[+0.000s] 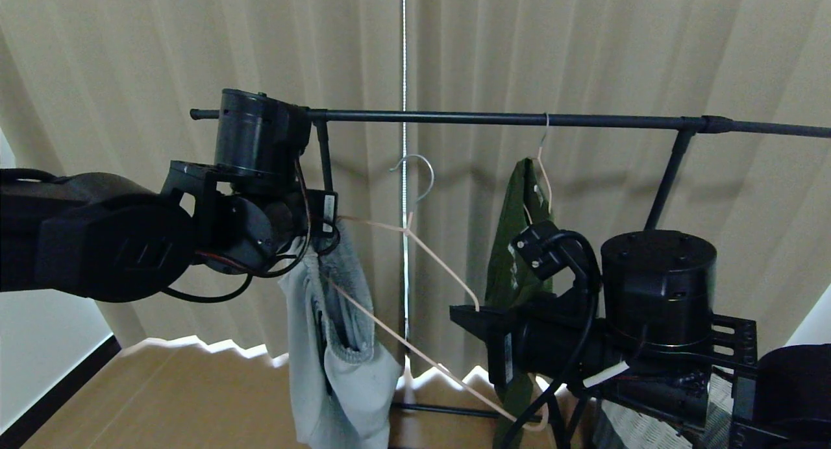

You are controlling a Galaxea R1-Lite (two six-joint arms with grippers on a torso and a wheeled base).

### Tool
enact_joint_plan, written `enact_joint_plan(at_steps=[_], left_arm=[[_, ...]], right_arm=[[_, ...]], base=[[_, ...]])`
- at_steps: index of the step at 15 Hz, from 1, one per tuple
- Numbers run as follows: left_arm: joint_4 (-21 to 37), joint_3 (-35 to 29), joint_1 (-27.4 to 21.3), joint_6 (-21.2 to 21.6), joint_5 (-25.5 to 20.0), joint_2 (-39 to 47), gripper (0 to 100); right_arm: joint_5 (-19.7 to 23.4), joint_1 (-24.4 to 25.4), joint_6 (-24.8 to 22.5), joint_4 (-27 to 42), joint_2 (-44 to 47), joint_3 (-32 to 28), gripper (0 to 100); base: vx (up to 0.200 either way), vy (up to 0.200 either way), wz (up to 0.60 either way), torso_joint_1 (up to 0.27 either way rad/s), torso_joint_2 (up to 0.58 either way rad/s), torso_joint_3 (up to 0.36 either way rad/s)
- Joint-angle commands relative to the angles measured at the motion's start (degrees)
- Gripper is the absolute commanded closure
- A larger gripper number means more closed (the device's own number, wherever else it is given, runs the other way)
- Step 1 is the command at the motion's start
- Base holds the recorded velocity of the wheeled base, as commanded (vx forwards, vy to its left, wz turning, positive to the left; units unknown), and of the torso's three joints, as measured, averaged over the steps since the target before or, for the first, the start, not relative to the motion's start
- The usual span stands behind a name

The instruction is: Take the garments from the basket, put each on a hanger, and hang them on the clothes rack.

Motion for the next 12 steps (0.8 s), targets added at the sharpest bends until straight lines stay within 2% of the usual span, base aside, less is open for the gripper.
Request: enact_joint_plan(at_steps=[1, 6, 12], left_arm=[[0.12, 0.03, -1.62, -0.17, 0.03, -1.47, 100], [0.29, -1.2, -7.42, 0.09, -0.85, -2.17, 100], [2.14, -0.94, -9.35, 0.27, -12.36, -3.84, 100]], right_arm=[[0.01, -0.16, -0.16, -1.61, 1.33, 0.05, 100], [0.01, -0.25, -0.25, -1.87, 2.12, -0.83, 100], [0.01, -0.25, -0.78, -1.87, 1.24, -0.39, 100]], base=[[0.0, 0.0, 0.0, 0.0, 0.0, 0.0], [0.0, 0.0, 0.0, 0.0, 0.0, 0.0], [0.0, 0.0, 0.0, 0.0, 0.0, 0.0]])
